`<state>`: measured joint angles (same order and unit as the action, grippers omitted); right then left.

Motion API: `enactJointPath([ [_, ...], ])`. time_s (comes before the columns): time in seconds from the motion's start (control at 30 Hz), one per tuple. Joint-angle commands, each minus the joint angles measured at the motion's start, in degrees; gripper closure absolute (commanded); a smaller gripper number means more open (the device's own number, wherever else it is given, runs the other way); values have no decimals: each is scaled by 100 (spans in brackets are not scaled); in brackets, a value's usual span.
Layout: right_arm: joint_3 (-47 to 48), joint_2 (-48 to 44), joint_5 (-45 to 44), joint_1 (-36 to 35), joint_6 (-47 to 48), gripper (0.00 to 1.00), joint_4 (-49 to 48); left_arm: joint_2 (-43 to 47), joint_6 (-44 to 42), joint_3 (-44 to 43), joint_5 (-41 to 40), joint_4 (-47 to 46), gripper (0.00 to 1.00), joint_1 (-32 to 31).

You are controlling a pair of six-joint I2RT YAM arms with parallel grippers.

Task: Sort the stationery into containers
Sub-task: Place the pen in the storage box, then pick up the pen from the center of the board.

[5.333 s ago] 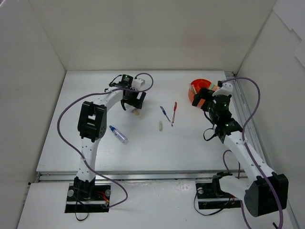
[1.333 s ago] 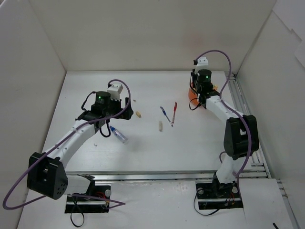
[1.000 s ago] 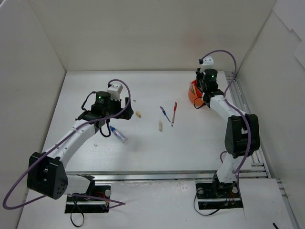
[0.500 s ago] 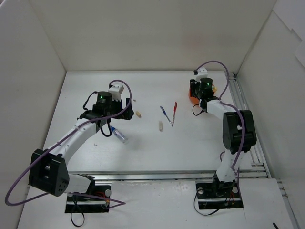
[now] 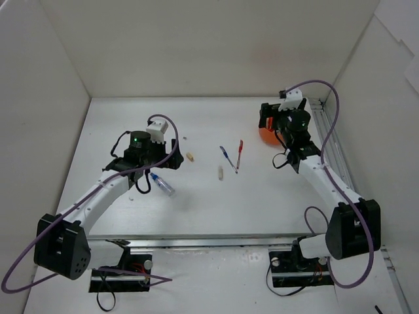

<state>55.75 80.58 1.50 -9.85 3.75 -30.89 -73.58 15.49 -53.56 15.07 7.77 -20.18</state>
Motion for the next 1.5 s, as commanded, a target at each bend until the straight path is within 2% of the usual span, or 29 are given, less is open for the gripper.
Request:
enactJointPath([
  [0.0, 41, -436, 87, -332, -260, 2, 317, 370, 121, 21, 198, -443, 0, 15],
  [0.17, -37, -455, -8, -983, -612, 2, 1093, 634, 192, 197, 268, -469, 0, 15],
  [0.3, 41, -97, -719, -1493, -1314, 2, 1725, 880, 235, 390, 260, -487, 0, 15],
  [0.37, 313, 281, -1114, -1564, -1858, 2, 2207, 968, 236, 425, 321, -470, 0, 15],
  [0.5, 744, 1020, -1582, -1634, -2772, 2, 2457, 1047, 367, 460, 295, -461, 0, 15],
  [0.73, 1579, 2566, -2240, -1669, -3530, 2, 2659, 1206, 394, 391, 111, -312, 0, -38],
  [0.9, 1975, 3139, -2391, -1669, -3740, 3, 3037, 1337, 332, 364, 23, -250, 0, -38],
  [1.0, 1975, 3298, -2356, -1661, -3820, 15, 3063, 1364, 315, 364, -4, -267, 0, -90],
  [1.03, 1966, 3315, -2338, -1670, -3820, 24, 3054, 1364, 323, 364, -22, -250, 0, -91],
  [1.1, 1932, 3359, -2286, -1670, -3838, 36, 3054, 1364, 341, 372, -74, -241, 0, -91],
  [1.13, 1923, 3377, -2277, -1661, -3838, 47, 3054, 1347, 350, 373, -83, -276, 0, -91],
  [1.2, 1870, 3395, -2233, -1661, -3864, 56, 3063, 1303, 332, 338, -75, -294, 0, -91],
  [1.23, 1861, 3403, -2215, -1661, -3855, 64, 3063, 1250, 350, 311, -66, -259, 0, -91],
  [1.47, 1712, 3272, -2320, -1661, -3768, 88, 3054, 1136, 341, 215, 40, -311, 0, -91],
])
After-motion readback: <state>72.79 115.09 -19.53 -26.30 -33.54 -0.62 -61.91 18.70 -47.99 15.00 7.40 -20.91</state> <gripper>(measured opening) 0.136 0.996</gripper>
